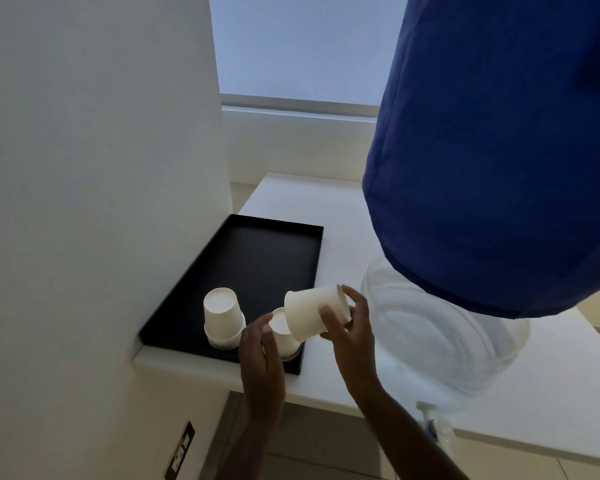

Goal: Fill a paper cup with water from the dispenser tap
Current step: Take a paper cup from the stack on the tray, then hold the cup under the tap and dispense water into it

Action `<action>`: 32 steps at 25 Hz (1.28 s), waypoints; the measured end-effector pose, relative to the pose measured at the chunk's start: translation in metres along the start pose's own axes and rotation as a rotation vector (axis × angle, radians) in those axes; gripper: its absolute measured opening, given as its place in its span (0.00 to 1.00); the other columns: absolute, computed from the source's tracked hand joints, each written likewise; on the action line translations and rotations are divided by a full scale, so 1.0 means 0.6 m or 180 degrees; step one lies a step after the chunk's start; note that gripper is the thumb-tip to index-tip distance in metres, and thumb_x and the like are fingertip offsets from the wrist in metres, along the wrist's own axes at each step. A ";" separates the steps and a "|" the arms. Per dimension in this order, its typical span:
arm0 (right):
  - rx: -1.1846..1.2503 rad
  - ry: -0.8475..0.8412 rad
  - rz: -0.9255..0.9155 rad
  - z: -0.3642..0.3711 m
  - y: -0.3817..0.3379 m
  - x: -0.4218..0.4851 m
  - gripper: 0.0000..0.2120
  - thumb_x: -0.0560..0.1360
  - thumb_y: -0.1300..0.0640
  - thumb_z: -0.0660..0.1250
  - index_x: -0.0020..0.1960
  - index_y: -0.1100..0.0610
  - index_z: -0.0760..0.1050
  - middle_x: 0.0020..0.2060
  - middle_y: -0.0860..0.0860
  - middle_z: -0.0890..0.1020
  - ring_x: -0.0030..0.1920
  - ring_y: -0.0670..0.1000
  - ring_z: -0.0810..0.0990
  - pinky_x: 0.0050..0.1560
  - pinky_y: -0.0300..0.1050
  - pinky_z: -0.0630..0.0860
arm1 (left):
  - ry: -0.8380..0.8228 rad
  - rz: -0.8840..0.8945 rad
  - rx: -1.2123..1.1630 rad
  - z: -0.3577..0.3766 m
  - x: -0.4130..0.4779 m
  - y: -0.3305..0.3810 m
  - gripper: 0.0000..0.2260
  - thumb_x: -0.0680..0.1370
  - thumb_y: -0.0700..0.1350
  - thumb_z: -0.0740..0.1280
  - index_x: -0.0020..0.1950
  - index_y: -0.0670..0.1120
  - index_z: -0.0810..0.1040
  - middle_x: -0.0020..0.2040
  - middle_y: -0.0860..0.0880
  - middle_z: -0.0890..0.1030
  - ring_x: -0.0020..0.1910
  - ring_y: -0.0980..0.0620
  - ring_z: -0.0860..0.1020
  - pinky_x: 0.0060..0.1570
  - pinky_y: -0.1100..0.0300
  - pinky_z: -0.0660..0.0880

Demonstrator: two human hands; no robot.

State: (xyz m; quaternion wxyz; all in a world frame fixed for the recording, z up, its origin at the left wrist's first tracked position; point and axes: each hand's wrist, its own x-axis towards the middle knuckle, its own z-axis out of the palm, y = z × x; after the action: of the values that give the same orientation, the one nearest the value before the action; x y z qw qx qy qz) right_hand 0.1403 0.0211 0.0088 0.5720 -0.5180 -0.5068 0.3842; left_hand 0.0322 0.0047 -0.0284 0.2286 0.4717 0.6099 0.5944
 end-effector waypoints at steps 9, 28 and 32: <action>-0.0842 -0.0431 0.0419 -0.095 0.034 -0.111 0.29 0.71 0.57 0.70 0.66 0.55 0.59 0.63 0.51 0.68 0.59 0.48 0.70 0.49 0.29 0.73 | -0.1473 0.0824 0.0632 -0.005 -0.066 0.073 0.07 0.76 0.36 0.66 0.53 0.36 0.78 0.51 0.39 0.83 0.52 0.43 0.81 0.52 0.53 0.78; -0.0916 0.0608 0.1382 -0.267 0.163 -0.219 0.30 0.52 0.64 0.72 0.53 0.59 0.71 0.49 0.58 0.77 0.51 0.58 0.76 0.48 0.49 0.73 | -0.3103 0.1554 0.2134 0.145 -0.192 0.115 0.20 0.76 0.52 0.65 0.65 0.45 0.69 0.63 0.47 0.75 0.61 0.48 0.75 0.60 0.54 0.73; -0.0685 0.0828 0.1219 -0.248 0.160 -0.186 0.18 0.59 0.58 0.69 0.45 0.48 0.67 0.44 0.56 0.79 0.42 0.51 0.78 0.36 0.39 0.71 | -0.3444 0.1751 0.2769 0.172 -0.206 0.111 0.24 0.74 0.50 0.67 0.66 0.41 0.67 0.64 0.43 0.74 0.61 0.44 0.74 0.60 0.51 0.72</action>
State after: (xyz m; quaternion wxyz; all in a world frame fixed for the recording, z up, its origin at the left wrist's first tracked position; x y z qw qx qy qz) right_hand 0.2726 -0.1008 -0.0981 0.4907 -0.7076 -0.3596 0.3595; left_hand 0.1945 -0.0575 -0.0200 0.1325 0.8818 0.4523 0.0200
